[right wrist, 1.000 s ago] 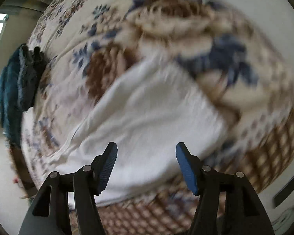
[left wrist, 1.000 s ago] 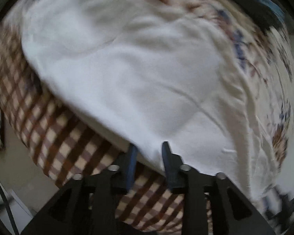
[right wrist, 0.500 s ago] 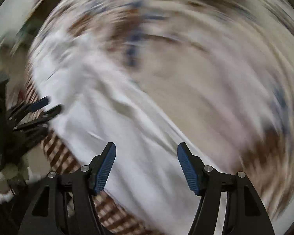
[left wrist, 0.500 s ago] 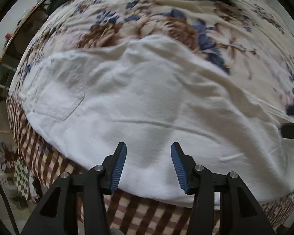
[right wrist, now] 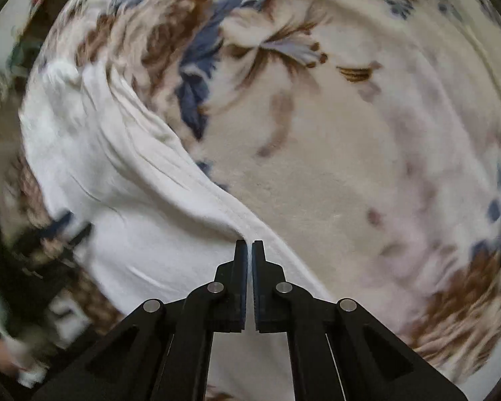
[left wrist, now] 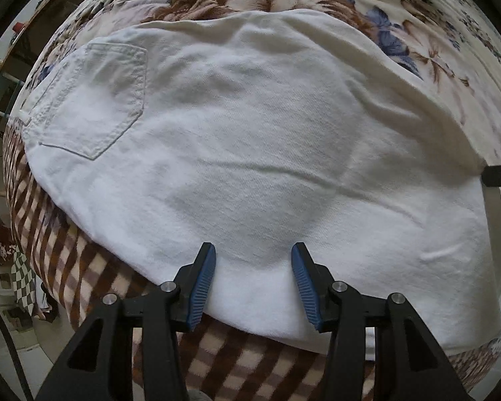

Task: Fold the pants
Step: 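Release the pants and smooth the folded bundle with both grippers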

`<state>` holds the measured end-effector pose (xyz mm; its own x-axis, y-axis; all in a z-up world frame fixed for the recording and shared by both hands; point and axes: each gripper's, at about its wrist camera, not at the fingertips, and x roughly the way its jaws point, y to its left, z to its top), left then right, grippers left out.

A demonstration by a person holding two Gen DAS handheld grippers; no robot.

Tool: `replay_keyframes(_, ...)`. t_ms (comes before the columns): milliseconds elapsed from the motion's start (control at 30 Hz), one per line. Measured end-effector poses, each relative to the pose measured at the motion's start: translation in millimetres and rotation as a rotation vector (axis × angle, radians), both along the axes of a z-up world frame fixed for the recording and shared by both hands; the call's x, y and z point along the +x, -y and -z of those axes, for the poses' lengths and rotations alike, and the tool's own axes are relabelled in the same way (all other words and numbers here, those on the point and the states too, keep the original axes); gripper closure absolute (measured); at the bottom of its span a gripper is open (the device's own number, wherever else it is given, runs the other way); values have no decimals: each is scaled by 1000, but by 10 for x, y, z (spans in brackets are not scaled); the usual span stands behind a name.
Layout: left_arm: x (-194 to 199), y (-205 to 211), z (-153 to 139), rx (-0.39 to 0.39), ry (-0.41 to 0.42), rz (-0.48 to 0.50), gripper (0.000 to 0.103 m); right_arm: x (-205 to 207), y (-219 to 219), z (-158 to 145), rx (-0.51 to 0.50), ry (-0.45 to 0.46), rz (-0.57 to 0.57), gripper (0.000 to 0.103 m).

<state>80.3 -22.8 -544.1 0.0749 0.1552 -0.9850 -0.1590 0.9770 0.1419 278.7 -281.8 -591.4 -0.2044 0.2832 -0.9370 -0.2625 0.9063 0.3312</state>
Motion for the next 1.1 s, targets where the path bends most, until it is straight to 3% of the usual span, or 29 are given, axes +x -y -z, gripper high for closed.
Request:
replay_keyframes(100,-19,-67,-54,-33,-2,-27,58,87,-124,-54,-4,-19,-32,87)
replay_keyframes(167,-57,-116,-103,-49,4,-47,58,210,-261,-122,64,-35,-30,38)
replay_keyframes(200,-60,-134,-124,-55,4,-55,58,257,-347,-145,108,-22,-42,31)
replay_keyframes(233,-81,-161,-144,-60,6,-66,58,278,-504,-172,145,-12,-88,30)
replay_keyframes(300,-107,-202,-159,-66,6,-80,58,308,-797,-152,107,16,-167,30)
replay_keyframes(333,-119,-225,-160,-66,5,-85,58,335,-870,-98,82,36,-173,38)
replay_keyframes(367,-130,-244,-154,-62,3,-85,58,440,-867,52,36,18,-109,71)
replay_keyframes(400,-142,-269,-151,-60,0,-86,58,545,-791,208,25,-39,-23,82)
replay_keyframes(467,-172,-345,-144,-62,2,-97,58,674,-610,445,51,-126,161,82)
replay_keyframes(567,-272,-538,-172,-99,-9,-147,58,643,-594,451,19,-133,171,81)
replay_keyframes(633,-344,-735,-245,-155,-13,-210,58,558,-656,273,3,-100,179,70)
replay_keyframes(667,-378,-826,-282,-196,-10,-252,58,449,-591,87,-21,-55,205,58)
replay_keyframes(733,-457,-1041,-308,-345,-19,-360,58,177,-444,-251,-12,10,281,45)
replay_keyframes(767,-486,-1104,-274,-432,-41,-405,58,-14,-351,-402,34,16,353,42)
replay_keyframes(800,-497,-1122,-246,-469,-57,-423,58,-179,-263,-478,89,-4,419,42)
replay_keyframes(867,-492,-1115,-172,-527,-92,-425,58,-756,-152,-351,244,-149,611,42)
replay_keyframes(967,-454,-1062,-51,-587,-144,-435,58,-1341,-141,1,308,-283,815,42)
replay_keyframes(1033,-420,-968,10,-619,-180,-448,58,-1706,-125,255,343,-338,963,42)
replay_keyframes(1100,-412,-889,39,-634,-211,-458,58,-1945,-30,445,367,-335,1091,42)
